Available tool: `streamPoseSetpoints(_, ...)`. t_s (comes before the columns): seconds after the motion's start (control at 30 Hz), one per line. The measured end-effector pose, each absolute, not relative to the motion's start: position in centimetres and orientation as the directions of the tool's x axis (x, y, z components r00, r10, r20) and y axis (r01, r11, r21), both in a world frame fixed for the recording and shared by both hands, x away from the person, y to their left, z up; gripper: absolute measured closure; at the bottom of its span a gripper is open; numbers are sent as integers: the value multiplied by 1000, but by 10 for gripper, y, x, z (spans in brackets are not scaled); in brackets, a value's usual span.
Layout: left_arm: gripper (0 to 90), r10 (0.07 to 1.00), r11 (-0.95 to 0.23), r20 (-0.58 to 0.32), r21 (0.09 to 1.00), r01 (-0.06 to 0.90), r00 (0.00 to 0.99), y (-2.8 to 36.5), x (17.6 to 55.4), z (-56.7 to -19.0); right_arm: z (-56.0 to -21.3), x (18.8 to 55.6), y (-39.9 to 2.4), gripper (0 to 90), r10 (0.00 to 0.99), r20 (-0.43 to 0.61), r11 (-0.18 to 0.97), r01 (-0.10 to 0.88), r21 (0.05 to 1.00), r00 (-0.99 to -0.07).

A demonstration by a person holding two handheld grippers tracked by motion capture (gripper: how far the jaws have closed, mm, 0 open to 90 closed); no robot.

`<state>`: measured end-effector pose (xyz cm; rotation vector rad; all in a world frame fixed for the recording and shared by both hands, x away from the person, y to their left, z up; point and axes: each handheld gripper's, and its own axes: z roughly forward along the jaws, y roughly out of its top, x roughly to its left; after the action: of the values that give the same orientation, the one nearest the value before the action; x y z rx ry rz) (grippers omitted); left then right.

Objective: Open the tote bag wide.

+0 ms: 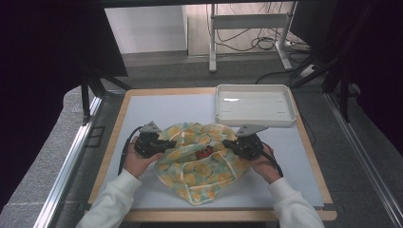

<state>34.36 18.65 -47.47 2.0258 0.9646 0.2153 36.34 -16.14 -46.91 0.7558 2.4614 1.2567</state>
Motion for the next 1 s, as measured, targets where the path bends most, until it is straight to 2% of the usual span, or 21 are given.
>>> streamPoseSetpoints(0.77, 886, 747, -295, -159, 790, 537, 645, 199, 359, -465, -467, 390, -156, 888, 663, -1, 409, 360, 839, -749)
streamPoseSetpoints(1.0, 886, 770, -310, -140, 770, 558, 622, 198, 369, -475, -478, 407, -147, 888, 684, -12, 417, 377, 827, -729)
